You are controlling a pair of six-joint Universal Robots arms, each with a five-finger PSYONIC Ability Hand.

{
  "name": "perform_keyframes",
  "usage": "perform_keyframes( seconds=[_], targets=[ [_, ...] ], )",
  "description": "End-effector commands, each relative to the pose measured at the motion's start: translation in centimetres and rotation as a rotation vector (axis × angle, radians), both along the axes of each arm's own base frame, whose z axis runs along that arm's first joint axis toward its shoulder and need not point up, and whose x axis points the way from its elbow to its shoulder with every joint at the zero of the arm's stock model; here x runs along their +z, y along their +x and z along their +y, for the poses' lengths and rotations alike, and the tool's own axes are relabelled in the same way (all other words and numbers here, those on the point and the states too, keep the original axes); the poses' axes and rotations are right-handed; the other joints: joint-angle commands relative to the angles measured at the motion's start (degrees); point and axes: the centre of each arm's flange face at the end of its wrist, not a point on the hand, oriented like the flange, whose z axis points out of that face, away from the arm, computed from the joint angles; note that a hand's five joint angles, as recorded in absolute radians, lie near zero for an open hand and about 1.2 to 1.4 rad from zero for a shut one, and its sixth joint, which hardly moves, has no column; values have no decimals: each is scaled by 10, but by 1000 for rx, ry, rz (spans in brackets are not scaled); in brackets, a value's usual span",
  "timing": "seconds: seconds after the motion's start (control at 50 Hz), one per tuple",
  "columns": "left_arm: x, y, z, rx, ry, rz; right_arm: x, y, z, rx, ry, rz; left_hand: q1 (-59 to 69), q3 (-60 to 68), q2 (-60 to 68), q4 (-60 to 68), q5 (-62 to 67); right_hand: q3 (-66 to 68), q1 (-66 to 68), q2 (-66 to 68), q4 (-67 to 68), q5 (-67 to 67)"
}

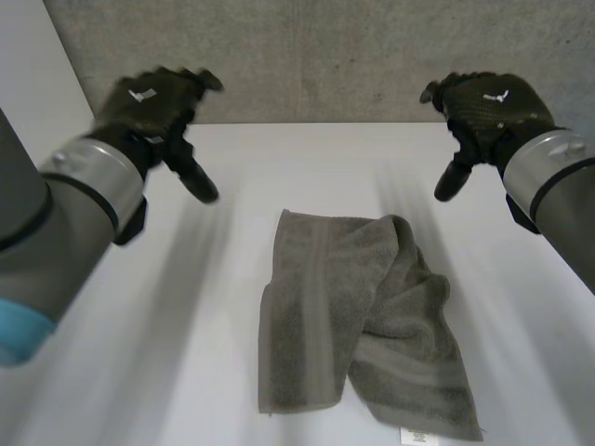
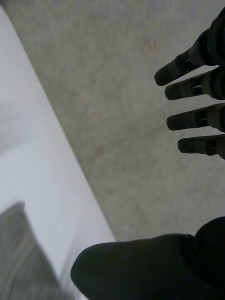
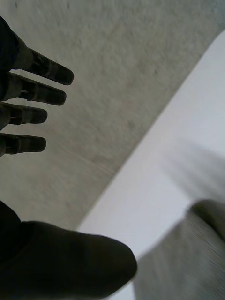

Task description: Fold the towel.

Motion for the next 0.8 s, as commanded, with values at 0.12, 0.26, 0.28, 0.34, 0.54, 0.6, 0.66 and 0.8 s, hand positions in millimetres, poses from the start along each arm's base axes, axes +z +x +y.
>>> perform_keyframes(
  seconds=[0.12,0.26,0.28,0.34,0.54,0.6,0.66,0.8],
  targets=[
    [-89,-13,90,-226,219,-235,-47,-22,79,271,256,277,52,48,44,54,-57,-4,7,-6,-9,6],
    [-120,-17,117,-340,263,-298,-84,-44,113,348,357,316,53,50,46,56,-55,-4,7,-6,-9,7],
    [-126,-18,118,-348,264,-299,-93,-46,120,372,378,317,53,50,46,56,-55,-6,6,-8,-11,5],
    [-133,-19,116,-348,266,-301,-110,-51,129,393,402,309,52,48,44,54,-57,-6,6,-8,-11,5],
    [-166,-27,114,-358,303,-336,-146,-55,129,375,425,302,28,25,20,31,-80,-2,9,-5,-7,8],
    [-171,-29,113,-356,303,-334,-154,-55,125,368,431,297,23,20,15,26,-85,-2,9,-5,-7,8],
    [-175,-31,111,-357,293,-327,-159,-55,123,367,431,298,5,1,-3,7,-104,-2,9,-5,-7,8],
    [-179,-36,106,-353,263,-308,-177,-55,115,352,439,295,0,-4,-8,2,-109,11,23,9,6,22]
  ],
)
